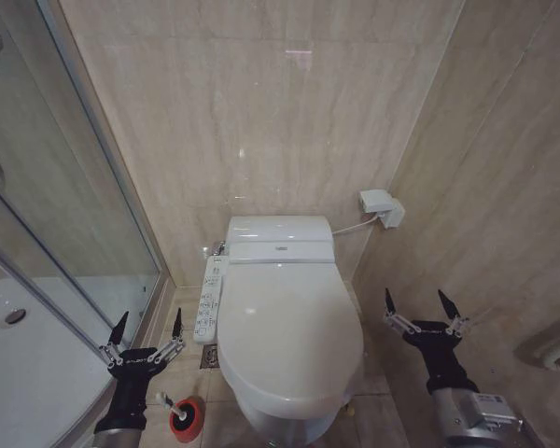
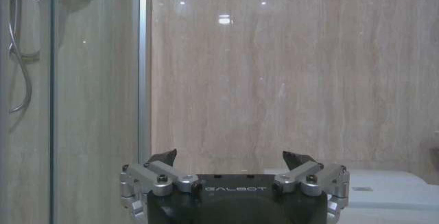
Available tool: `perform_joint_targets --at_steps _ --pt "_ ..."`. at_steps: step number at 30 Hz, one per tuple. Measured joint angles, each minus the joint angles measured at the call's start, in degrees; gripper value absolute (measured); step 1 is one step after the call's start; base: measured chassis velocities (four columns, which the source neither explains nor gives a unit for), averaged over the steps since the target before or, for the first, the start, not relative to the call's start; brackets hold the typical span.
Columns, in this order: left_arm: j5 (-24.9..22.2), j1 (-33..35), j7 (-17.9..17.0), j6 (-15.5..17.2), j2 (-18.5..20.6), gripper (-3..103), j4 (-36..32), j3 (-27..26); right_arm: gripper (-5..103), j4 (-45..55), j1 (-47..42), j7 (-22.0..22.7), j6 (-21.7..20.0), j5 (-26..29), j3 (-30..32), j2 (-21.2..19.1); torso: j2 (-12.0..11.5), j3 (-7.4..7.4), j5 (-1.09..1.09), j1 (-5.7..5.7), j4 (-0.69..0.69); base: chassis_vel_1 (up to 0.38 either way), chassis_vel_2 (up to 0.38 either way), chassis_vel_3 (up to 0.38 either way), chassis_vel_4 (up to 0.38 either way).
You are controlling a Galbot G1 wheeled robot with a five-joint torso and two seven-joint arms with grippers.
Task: Open the toilet lid, clean the toilet bowl with a toilet brush, close the toilet lid, and flush.
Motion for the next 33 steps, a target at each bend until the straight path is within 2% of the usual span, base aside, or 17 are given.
perform_joint_targets --at_steps 11,21,33 --pt "0.00 0.00 0.00 0.00 0.00 100 0.00 0.00 100 -3.01 2.19 -0.23 0.83 -0.64 -1.13 0.92 0.00 0.00 0.00 0.00 0.01 0.000 0.000 0.000 0.000" --pt "0.00 0.00 0.00 0.00 0.00 100 0.00 0.00 100 -4.64 4.11 -0.99 2.41 -2.02 -2.12 3.88 0.00 0.00 -0.01 0.00 0.00 0.000 0.000 0.000 0.000" --pt "0.00 0.00 0.00 0.00 0.00 100 0.00 0.00 100 -5.00 4.20 -1.18 2.88 -1.48 -2.20 3.52 0.00 0.00 0.00 0.00 0.00 0.000 0.000 0.000 0.000"
